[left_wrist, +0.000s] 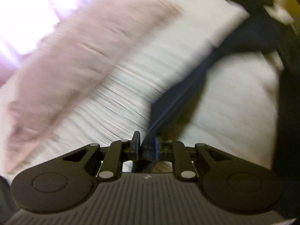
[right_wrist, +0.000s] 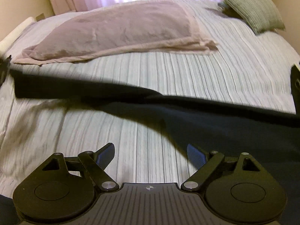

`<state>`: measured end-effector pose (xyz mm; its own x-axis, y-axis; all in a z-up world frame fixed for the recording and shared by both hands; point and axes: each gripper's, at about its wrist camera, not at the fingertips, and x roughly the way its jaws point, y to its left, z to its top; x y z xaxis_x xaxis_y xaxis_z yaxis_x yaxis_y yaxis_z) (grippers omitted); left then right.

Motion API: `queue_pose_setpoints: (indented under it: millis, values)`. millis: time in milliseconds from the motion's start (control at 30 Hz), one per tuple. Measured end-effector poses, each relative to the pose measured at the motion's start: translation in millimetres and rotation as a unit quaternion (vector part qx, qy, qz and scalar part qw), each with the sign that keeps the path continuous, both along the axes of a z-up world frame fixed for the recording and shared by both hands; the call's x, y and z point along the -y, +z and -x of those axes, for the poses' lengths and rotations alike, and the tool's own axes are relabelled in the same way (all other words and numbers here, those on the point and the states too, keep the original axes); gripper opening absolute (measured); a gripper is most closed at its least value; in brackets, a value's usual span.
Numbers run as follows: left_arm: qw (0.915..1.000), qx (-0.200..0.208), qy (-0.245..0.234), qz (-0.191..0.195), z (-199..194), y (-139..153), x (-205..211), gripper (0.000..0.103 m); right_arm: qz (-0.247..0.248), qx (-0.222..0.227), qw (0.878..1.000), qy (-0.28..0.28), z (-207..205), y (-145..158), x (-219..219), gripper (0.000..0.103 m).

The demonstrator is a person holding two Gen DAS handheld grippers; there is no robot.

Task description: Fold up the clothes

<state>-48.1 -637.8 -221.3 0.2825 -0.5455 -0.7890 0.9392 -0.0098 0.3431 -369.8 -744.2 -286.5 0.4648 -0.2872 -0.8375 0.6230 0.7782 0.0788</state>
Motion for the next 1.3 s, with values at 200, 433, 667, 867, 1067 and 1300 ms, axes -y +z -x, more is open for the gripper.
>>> queue_pose_setpoints:
  millis: [200,433,667,867,1067,1300]
  values:
    - [0.9980,0.018,0.029,0.052,-33.0,37.5,29.2,0.031,0.008,0.001,1.000,0.007,-8.2,-0.5,11.6,0.087]
    - [0.9929,0.065,-0.099,-0.013,9.9,-14.7,42.9,0.044,0.041,-0.042,0.997,0.058,-11.1,-26.6,27.5,0.087]
    - [0.9611,0.096,-0.239,-0.100,59.2,-105.6,49.9,0.044,0.143,-0.092,0.958,0.231,-43.9,-58.9,20.3,0.086]
    - [0.9753,0.053,-0.195,-0.088,46.1,-107.8,60.5,0.043,0.191,-0.107,0.897,0.385,-114.2,-87.4,3.8,0.063]
    - [0.9818,0.048,-0.164,-0.083,34.0,-90.7,41.3,0.045,0.201,-0.122,0.876,0.421,-141.0,-94.3,3.5,0.010]
    - [0.9751,0.092,-0.195,-0.052,43.7,-89.8,34.0,0.059,0.138,-0.032,0.930,0.340,-107.5,-2.3,32.2,0.008]
